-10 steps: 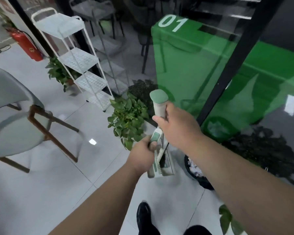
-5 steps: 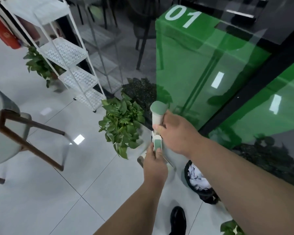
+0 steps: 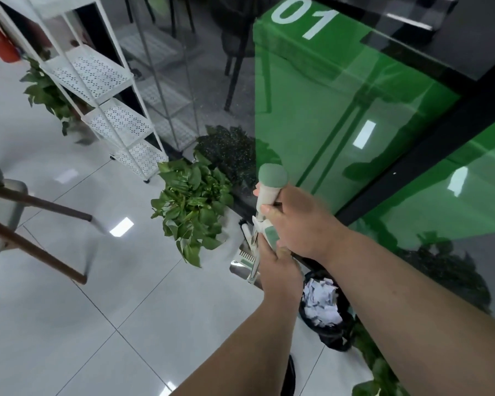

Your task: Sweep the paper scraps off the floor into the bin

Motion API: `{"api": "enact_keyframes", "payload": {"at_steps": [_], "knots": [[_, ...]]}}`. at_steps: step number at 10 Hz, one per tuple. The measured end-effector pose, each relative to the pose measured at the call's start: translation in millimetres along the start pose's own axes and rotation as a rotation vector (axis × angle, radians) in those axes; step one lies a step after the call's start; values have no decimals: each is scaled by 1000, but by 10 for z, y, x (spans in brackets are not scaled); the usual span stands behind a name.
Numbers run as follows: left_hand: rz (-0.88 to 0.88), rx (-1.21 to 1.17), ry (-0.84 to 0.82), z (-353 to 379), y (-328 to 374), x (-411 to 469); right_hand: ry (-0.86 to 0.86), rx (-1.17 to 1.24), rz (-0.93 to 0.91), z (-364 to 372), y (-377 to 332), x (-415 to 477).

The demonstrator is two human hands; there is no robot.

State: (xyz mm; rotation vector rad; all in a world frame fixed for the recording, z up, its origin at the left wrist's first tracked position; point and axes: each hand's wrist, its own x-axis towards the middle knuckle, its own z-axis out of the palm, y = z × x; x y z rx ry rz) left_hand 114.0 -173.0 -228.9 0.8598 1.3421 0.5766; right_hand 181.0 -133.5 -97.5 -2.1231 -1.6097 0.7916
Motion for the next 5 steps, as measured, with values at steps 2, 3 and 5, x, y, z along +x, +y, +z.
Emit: {"api": "enact_keyframes", "payload": {"at_steps": [2,3,5], "knots": [[30,248,-151,-88,284,-145,-65,45,110,-23,125,-114],[-7,355,-185,-172,362,-199,-61,175,171,-46,148,-231],[-29,463,-184,-355,478,-356,30,278,281,-72,246,-518]]}}
